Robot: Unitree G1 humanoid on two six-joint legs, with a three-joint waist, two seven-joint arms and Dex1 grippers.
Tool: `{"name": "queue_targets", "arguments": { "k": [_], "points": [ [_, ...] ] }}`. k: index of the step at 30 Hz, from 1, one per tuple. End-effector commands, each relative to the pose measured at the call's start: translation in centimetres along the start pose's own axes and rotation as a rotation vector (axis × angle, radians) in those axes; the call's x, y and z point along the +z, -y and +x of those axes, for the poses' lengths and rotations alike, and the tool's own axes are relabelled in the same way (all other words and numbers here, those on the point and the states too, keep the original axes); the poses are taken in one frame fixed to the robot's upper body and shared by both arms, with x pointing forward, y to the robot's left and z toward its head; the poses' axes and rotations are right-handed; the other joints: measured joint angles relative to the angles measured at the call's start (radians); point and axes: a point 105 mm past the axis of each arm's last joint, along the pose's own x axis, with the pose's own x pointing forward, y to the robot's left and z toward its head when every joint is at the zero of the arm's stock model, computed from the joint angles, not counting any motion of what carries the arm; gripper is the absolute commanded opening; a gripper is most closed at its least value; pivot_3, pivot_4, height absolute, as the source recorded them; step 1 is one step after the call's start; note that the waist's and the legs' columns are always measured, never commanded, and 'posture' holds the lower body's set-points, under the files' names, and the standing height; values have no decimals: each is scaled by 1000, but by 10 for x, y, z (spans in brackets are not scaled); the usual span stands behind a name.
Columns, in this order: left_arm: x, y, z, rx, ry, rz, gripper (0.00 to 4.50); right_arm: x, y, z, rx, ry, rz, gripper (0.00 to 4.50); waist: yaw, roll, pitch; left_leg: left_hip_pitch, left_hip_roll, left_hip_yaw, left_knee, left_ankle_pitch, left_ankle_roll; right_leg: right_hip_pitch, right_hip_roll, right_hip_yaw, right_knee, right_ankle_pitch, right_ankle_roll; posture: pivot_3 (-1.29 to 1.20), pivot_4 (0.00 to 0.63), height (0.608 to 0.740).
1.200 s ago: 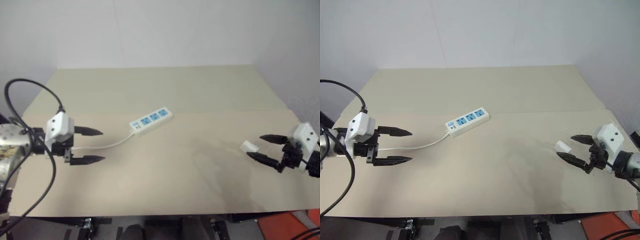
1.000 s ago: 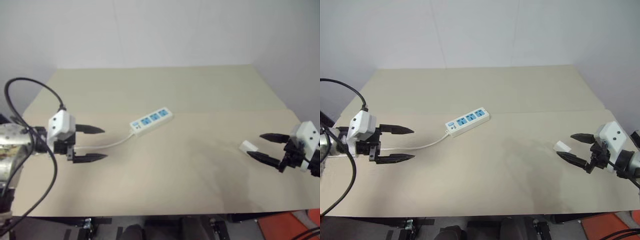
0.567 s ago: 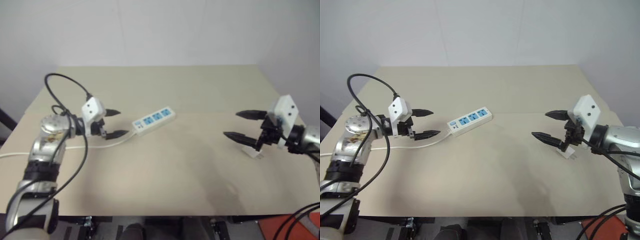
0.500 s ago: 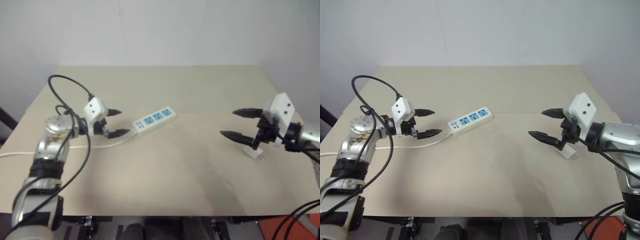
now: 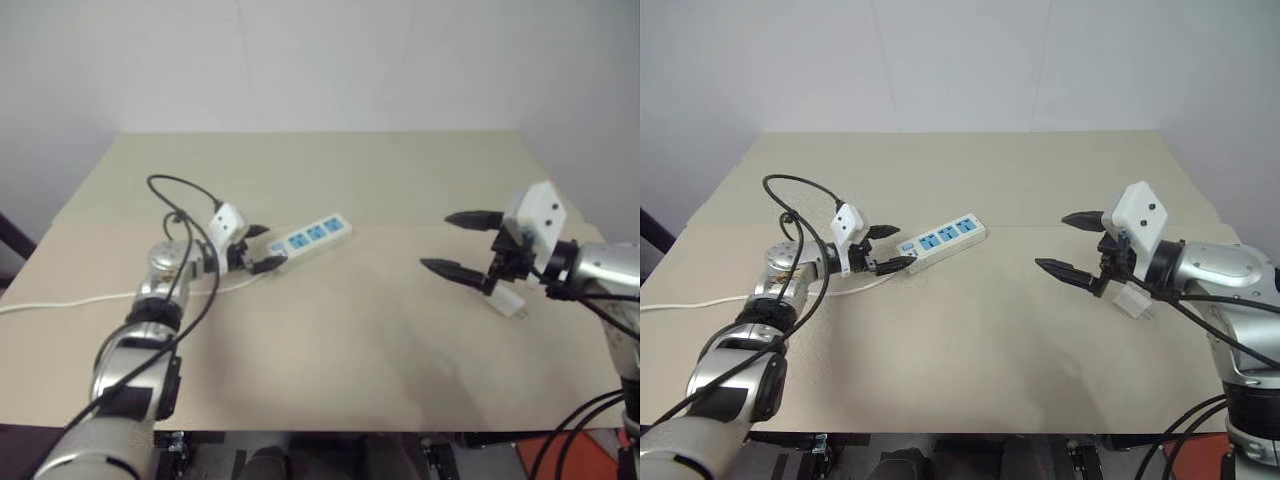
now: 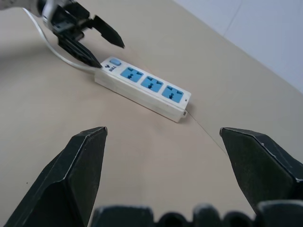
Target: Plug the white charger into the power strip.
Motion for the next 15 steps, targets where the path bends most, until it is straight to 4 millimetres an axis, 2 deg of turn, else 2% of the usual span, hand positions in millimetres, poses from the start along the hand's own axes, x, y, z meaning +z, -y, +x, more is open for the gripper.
{"name": "queue_targets", "arguments": {
  "k": [1, 14, 15],
  "points": [
    [7, -6, 3, 25, 2, 50, 4476, 14, -3, -4, 5, 46, -9, 4500, 0, 0, 0, 0, 0, 0, 0, 0, 0, 0, 0, 0, 0, 0, 0, 0, 150, 740],
    [-14, 1, 14, 78, -37, 6, 4476, 19, -11, -16, 9, 56, 26, 4500, 1, 0, 0, 0, 0, 0, 0, 0, 0, 0, 0, 0, 1, 0, 0, 0, 150, 740],
    [-14, 3, 15, 71, -23, 0, 4068, 20, -12, -17, 10, 53, 24, 4500, 1, 0, 0, 0, 0, 0, 0, 0, 0, 0, 0, 0, 1, 0, 0, 0, 150, 740]
  ]
}}
